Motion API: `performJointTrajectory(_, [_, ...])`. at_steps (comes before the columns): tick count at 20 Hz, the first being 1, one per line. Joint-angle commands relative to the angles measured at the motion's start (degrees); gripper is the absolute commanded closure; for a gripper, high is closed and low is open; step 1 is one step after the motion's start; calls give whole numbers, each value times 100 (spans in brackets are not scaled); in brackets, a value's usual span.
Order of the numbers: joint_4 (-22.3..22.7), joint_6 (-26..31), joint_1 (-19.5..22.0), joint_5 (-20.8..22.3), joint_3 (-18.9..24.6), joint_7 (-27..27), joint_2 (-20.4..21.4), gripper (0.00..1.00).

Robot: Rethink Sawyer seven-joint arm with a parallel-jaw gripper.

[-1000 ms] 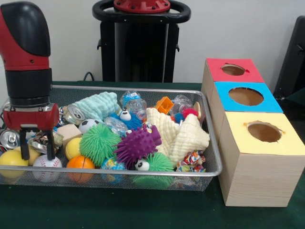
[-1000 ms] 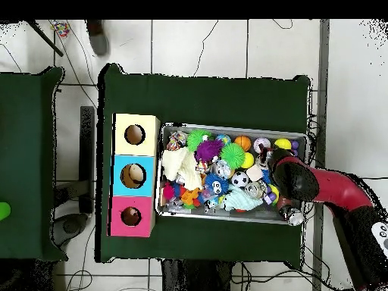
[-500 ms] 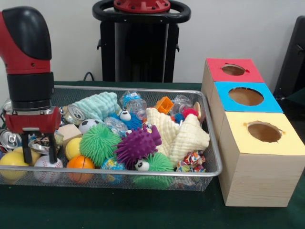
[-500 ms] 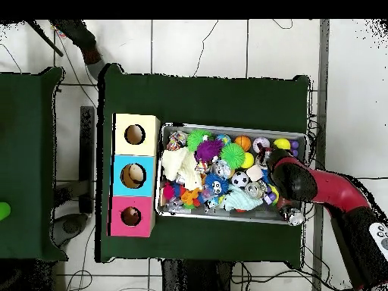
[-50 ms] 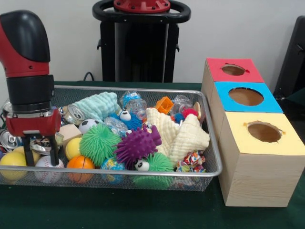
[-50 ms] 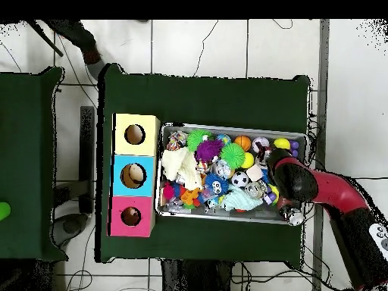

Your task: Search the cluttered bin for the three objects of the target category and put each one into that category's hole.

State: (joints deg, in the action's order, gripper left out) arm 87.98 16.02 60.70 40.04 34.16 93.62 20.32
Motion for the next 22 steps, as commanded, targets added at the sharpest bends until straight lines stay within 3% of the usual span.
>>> performJointTrajectory(1, [-514, 894, 527, 637, -494, -1397, -869, 0])
performJointTrajectory(8, [-576, 1108, 633, 732, -562, -1445, -859, 0])
performJointTrajectory(11, [-528, 1250, 806, 792, -536, -1710, -941, 0])
performJointTrajectory(22, [-185, 1072, 1382, 1191, -311, -2086, -951, 0])
